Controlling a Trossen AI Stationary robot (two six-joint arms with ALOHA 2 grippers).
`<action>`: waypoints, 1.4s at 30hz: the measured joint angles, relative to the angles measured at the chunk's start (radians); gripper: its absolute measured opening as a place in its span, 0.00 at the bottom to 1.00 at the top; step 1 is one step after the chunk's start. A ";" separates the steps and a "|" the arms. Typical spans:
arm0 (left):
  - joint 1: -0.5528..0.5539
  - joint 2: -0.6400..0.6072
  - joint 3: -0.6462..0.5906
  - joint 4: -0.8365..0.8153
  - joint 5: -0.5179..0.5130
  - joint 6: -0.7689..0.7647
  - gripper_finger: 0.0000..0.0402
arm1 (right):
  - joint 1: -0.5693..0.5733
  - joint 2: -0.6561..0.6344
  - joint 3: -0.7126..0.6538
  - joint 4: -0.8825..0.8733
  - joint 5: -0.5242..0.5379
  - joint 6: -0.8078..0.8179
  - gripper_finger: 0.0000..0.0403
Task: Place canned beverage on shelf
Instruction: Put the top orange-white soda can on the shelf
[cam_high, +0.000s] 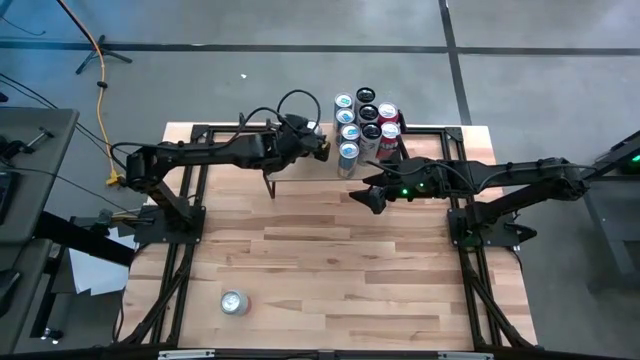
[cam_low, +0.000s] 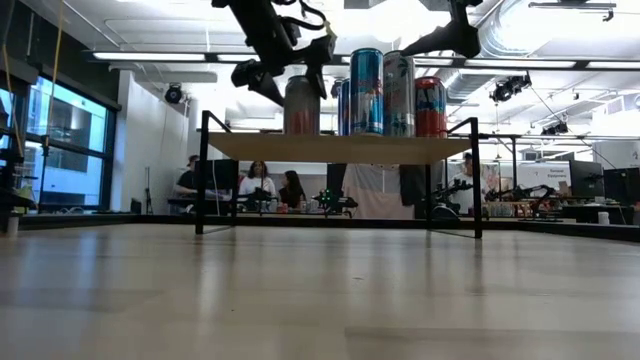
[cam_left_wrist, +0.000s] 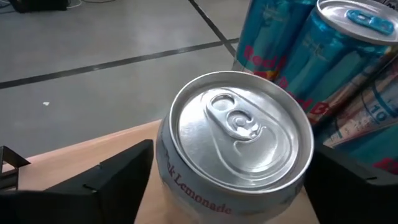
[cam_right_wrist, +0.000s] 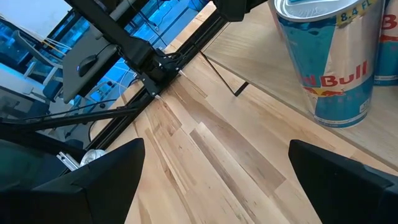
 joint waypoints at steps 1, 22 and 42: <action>0.000 0.000 0.000 -0.002 0.001 0.000 0.86 | 0.000 0.000 0.000 0.000 0.000 0.000 0.96; -0.002 -0.299 0.000 -0.148 0.174 0.531 0.97 | 0.000 0.000 0.000 -0.003 -0.011 0.047 0.96; 0.398 -0.369 -0.391 0.295 1.009 0.803 0.97 | 0.000 0.001 0.000 -0.003 -0.012 0.091 0.96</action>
